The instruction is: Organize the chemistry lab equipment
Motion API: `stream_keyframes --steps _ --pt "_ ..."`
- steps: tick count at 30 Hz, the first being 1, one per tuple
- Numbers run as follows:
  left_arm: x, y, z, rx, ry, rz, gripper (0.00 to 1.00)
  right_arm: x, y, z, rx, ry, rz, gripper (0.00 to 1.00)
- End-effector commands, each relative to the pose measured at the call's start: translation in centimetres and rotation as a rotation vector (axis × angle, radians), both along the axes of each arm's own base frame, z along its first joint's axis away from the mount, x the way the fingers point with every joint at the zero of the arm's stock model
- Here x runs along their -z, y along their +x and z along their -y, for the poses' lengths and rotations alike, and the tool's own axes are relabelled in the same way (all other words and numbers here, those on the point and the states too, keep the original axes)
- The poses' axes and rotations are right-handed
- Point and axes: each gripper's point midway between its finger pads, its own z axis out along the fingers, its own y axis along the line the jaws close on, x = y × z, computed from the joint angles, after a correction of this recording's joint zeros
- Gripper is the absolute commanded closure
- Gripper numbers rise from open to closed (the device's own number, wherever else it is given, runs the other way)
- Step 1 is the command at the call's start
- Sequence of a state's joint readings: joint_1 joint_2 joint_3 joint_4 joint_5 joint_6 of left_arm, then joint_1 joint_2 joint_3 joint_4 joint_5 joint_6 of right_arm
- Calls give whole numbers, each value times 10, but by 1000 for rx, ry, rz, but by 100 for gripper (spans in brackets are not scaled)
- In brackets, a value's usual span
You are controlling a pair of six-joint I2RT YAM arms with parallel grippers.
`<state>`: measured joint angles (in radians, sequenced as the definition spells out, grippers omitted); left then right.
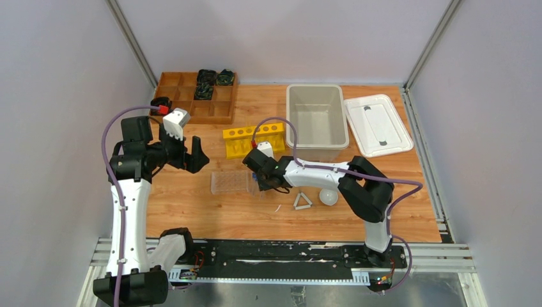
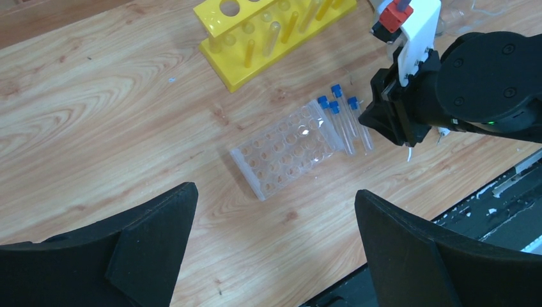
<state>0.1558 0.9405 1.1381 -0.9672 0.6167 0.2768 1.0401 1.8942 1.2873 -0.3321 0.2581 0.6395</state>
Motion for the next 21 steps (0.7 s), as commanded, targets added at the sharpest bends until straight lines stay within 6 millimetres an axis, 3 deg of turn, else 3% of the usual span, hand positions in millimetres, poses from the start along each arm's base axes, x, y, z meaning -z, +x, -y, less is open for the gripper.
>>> stream_keyframes --steps 1,14,21 --pt "-3 1 -2 -4 7 18 0 4 0 -8 3 -9 4 74" --pt "-6 1 0 -14 -11 13 0 29 10 18 33 -116 -8 77" --pt "-12 0 4 -4 -36 24 0 17 10 18 -7 -132 -36 76"
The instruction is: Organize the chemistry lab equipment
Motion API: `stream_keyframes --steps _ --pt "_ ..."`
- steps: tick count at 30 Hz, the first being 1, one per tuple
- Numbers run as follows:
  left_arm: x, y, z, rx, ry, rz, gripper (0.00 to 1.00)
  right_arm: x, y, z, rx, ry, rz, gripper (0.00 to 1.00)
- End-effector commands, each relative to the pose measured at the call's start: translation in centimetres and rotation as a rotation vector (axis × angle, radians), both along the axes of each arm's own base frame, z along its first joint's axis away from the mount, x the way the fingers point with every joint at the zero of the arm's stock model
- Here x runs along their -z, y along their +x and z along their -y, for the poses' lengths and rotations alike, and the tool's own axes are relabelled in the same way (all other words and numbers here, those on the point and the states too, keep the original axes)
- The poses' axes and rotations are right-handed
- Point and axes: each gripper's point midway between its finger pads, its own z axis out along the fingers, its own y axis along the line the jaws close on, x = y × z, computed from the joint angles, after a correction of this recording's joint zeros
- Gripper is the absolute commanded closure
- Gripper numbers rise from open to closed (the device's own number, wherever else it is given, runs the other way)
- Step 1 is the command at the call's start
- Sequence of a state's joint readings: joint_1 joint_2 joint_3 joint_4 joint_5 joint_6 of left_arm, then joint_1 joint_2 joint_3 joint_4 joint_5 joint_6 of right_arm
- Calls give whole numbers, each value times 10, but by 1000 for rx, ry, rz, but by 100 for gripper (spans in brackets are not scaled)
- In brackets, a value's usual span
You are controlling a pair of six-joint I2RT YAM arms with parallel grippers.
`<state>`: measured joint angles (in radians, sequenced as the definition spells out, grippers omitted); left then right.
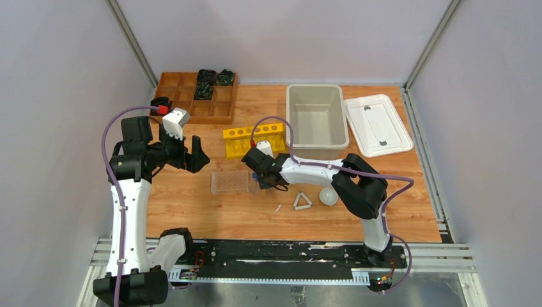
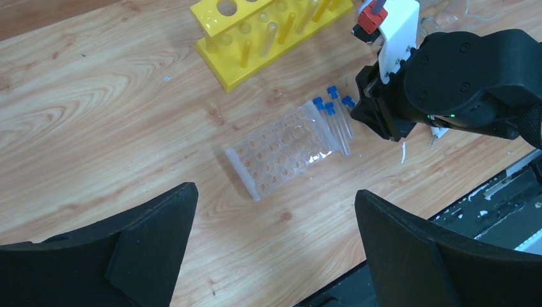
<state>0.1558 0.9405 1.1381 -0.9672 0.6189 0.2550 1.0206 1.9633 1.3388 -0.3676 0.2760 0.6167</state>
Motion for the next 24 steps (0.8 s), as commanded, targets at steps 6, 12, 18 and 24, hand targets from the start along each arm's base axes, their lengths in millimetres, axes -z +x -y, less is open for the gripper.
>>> stream_keyframes --steps 6,12,18,24 --pt "-17 -6 10 38 -42 56 0 -38 2 8 -39 -13 13 100" --pt "-22 -15 33 154 -151 51 0 -126 1 -28 -114 188 83 100" --pt "-17 -24 43 209 -201 39 7 -202 -12 -80 -196 449 179 100" --pt "-23 -33 54 258 -270 35 17 -268 -19 -127 -226 750 292 100"
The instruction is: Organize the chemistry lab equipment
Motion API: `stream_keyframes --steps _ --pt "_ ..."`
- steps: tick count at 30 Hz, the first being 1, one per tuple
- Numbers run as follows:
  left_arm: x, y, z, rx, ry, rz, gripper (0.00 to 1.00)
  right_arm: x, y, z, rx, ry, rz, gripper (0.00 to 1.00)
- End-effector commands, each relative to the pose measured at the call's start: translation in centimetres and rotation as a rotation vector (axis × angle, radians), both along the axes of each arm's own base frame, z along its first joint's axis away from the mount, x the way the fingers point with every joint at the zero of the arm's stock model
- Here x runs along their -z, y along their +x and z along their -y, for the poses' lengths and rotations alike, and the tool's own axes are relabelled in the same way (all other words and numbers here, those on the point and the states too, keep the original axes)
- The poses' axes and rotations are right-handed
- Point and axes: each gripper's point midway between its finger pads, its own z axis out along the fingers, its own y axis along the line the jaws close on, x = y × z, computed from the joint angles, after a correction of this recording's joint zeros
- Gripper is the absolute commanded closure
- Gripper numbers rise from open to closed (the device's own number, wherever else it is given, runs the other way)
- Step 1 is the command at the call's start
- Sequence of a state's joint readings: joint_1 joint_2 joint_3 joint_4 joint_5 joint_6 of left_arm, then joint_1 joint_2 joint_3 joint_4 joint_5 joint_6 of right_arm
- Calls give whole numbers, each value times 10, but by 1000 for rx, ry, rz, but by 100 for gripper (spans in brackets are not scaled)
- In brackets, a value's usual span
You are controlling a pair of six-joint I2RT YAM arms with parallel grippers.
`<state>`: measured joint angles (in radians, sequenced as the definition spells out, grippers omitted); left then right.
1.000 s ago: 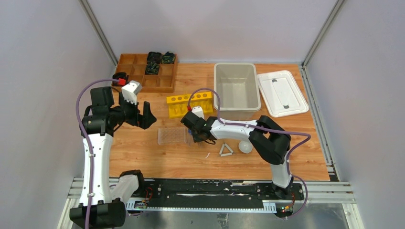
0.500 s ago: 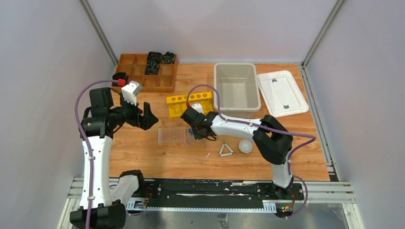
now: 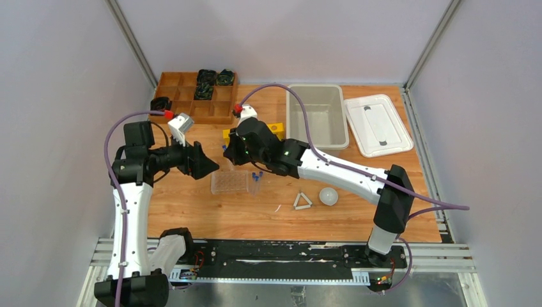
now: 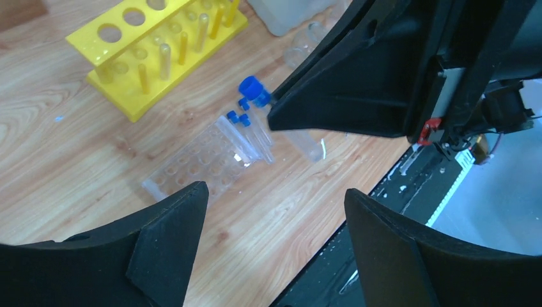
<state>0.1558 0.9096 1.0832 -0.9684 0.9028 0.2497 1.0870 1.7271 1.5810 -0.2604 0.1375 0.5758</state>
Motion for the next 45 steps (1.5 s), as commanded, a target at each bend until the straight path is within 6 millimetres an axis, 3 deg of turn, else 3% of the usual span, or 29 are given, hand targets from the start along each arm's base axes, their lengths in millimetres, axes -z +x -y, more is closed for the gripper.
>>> stream_keyframes --steps 1,4,12,15,17,19,21,23,26,35,45 --pt "-16 -10 13 64 -75 34 18 -56 -12 -40 -46 245 74 100" --pt "-19 -12 15 80 -91 40 22 -76 -17 -52 -39 322 119 100" --pt "-15 -8 15 77 -95 16 42 -89 -22 -52 2 417 159 100" --pt "-14 -6 14 76 -96 6 57 -87 -21 -48 17 420 167 100" --pt "-12 -5 13 76 -90 5 73 -86 -20 -46 28 421 173 100" --pt "-9 -3 12 72 -80 3 85 -88 -19 -45 31 422 182 94" --pt "-6 -2 10 67 -67 3 92 -90 -19 -47 16 411 184 78" --pt "-4 -2 10 69 -58 11 94 -88 -17 -48 -1 369 159 64" --pt "-5 -6 10 86 -43 47 95 -81 -11 -45 -22 305 108 56" --pt "-6 -13 8 109 12 138 96 -74 -14 -45 -142 156 53 54" --pt "-3 -11 6 100 22 130 96 -76 -18 -49 -209 160 36 57"
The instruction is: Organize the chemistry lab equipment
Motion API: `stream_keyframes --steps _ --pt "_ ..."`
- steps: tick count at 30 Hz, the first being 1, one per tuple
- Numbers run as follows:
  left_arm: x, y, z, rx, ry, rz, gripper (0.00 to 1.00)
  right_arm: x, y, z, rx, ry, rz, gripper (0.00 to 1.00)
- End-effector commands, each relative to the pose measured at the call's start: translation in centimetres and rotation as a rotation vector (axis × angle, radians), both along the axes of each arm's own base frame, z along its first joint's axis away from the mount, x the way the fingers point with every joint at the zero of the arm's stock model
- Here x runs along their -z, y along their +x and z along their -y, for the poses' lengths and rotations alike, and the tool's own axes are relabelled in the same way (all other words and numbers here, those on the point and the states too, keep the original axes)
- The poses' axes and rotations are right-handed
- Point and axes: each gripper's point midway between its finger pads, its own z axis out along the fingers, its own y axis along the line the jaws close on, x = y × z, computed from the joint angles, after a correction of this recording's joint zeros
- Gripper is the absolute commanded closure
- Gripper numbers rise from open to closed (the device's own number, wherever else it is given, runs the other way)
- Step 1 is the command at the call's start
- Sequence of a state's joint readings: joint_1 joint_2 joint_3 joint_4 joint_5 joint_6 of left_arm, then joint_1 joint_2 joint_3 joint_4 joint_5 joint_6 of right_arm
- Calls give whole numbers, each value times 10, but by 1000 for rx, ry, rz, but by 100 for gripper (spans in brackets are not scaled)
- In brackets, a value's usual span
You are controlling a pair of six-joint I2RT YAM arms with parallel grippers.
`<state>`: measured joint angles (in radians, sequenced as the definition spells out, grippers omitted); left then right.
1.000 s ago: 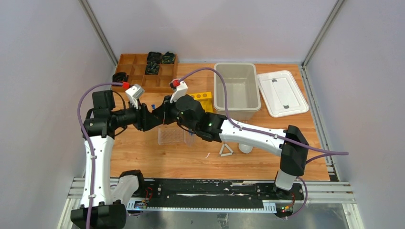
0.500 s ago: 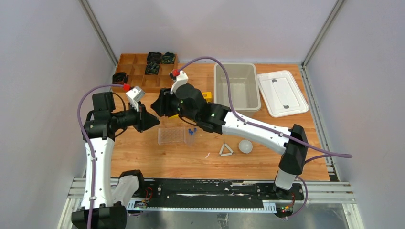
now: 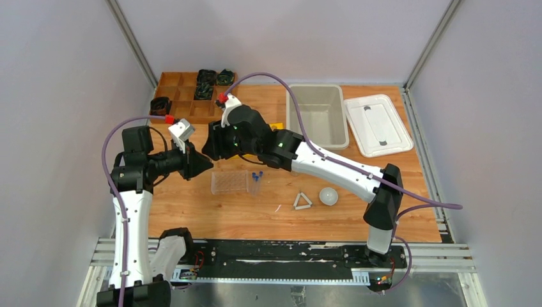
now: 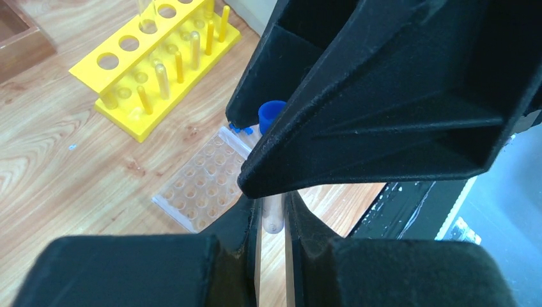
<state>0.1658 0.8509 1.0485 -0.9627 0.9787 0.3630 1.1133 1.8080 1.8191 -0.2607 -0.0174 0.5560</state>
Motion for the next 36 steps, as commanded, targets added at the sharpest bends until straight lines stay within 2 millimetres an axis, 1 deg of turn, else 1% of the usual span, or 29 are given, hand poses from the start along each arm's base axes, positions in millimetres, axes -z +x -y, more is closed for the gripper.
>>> stream_keyframes --steps 1,2,4,6,7,8,9,10,11,12,13,15,18,19,20,22,25,28,30,32,36 --pt "2 1 0 7 10 9 96 -7 3 0 -33 1 9 60" --pt "2 0 0 7 11 9 96 -7 4 -1 -34 -1 11 66" --pt "2 0 0 5 13 10 95 -5 6 -1 -32 -7 13 82" --pt "2 1 -1 2 17 13 94 -3 9 -1 -29 -13 15 93" --pt "2 1 -1 -1 19 13 91 -3 11 0 -28 -18 21 97" --pt "3 1 -2 -5 23 12 82 -2 12 1 -25 -23 27 99" --pt "3 2 -3 -12 28 10 61 -2 14 2 -21 -28 39 100" --pt "5 4 -5 -23 35 0 38 -4 17 5 -10 -33 56 100" --pt "7 6 -7 -34 45 -4 17 -4 21 7 0 -46 77 100" --pt "9 8 -10 -47 58 -10 3 -2 25 10 10 -60 98 100" --pt "11 11 -14 -65 75 -15 1 0 33 16 45 -81 125 100" --pt "16 19 -24 -118 116 -34 0 6 47 25 99 -120 179 100" --pt "29 44 -49 -271 188 -79 0 21 60 33 148 -138 258 100" --pt "35 51 -59 -320 216 -97 0 31 63 35 161 -138 281 100" --pt "40 59 -69 -369 249 -116 0 36 66 35 173 -118 308 100" --pt "50 69 -85 -435 290 -164 0 53 68 34 173 -111 344 100" --pt "61 79 -98 -489 293 -218 0 79 71 24 134 -132 377 100" --pt "65 86 -103 -509 281 -225 0 100 73 10 104 -149 422 100" --pt "66 88 -104 -512 278 -220 0 111 74 1 90 -165 467 100" --pt "68 90 -104 -512 277 -218 0 118 74 -8 79 -161 492 100" --pt "75 92 -105 -511 273 -233 0 135 70 -24 45 -165 505 100"
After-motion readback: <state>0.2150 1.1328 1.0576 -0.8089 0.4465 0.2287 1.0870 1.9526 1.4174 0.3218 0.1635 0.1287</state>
